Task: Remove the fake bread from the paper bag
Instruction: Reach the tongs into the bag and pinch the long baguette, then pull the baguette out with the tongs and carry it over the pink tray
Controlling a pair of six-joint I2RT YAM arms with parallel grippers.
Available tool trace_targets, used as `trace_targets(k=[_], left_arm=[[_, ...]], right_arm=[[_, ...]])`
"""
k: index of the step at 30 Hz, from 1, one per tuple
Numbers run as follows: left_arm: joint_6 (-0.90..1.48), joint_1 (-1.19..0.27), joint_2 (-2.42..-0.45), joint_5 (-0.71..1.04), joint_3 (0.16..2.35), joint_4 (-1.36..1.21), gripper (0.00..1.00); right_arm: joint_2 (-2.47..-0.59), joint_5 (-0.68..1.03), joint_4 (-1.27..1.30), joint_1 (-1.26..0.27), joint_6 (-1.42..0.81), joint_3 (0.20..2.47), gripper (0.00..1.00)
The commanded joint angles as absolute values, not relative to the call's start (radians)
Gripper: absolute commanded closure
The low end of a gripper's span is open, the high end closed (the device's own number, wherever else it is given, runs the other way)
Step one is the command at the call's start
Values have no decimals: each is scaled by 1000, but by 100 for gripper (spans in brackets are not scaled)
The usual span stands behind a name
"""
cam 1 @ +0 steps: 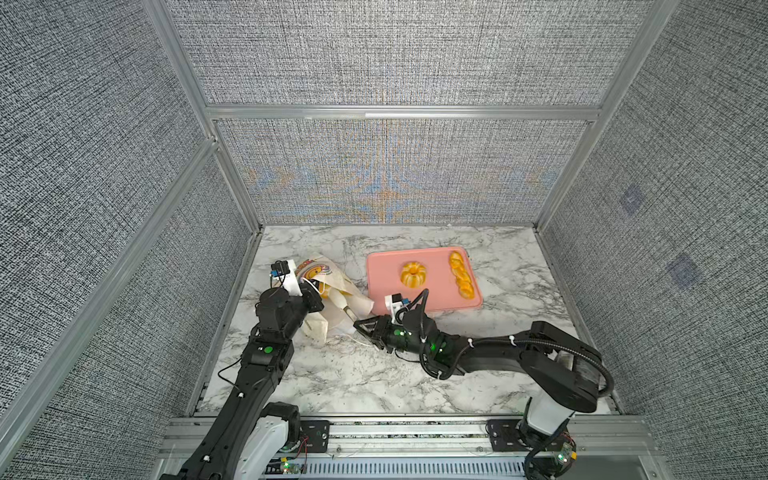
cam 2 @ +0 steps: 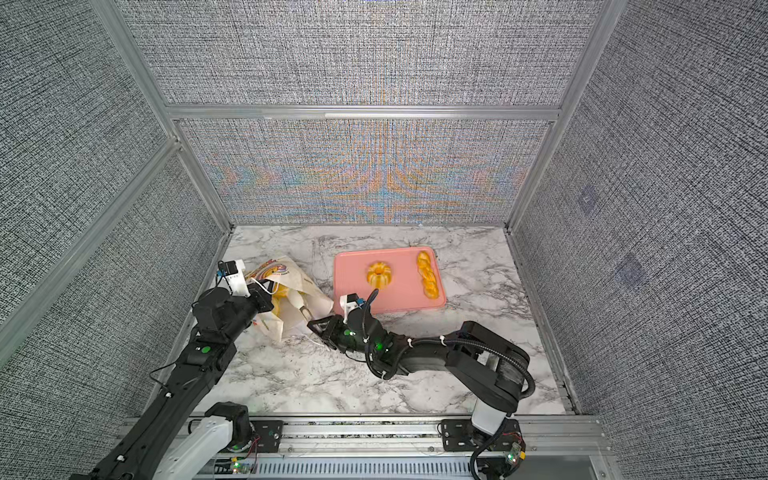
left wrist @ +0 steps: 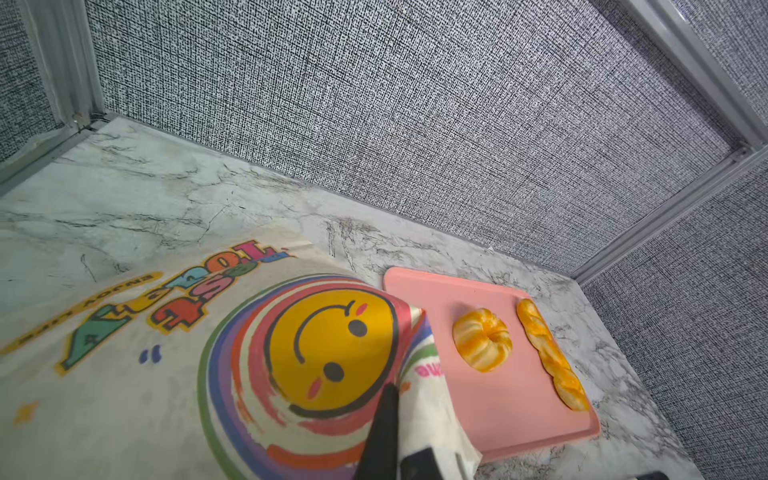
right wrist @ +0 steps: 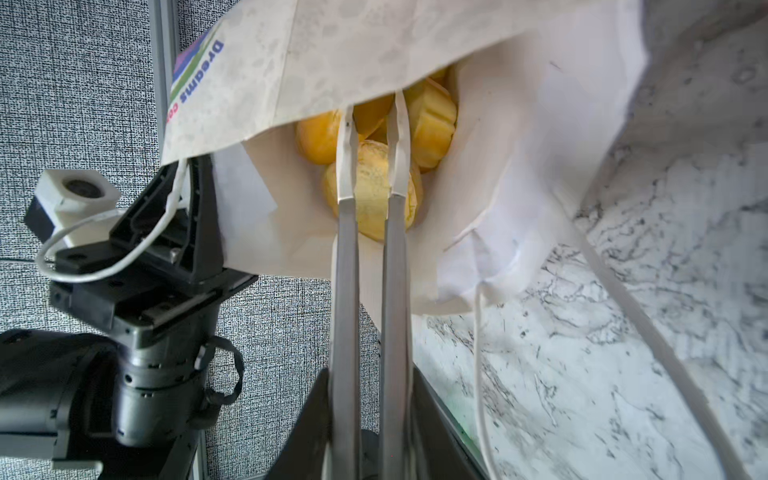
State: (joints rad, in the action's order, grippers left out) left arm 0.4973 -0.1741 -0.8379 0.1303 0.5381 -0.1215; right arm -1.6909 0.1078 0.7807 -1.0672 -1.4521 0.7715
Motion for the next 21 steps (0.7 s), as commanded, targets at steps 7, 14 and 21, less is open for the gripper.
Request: trace_targets(k=[7,14,21], left_arm=[[508,-174,-866,31,554,-135,100],[554,-179,-883,-23,557,-140,100],[592,-187,-892,-94,564,-119,100]], right_arm=[[-1582,-38,734,-1164,-1410,686,100],[-1493,-216,596,-1242,-1344,677,100],[-1391,-339,363,-1293,-1246,723,100]])
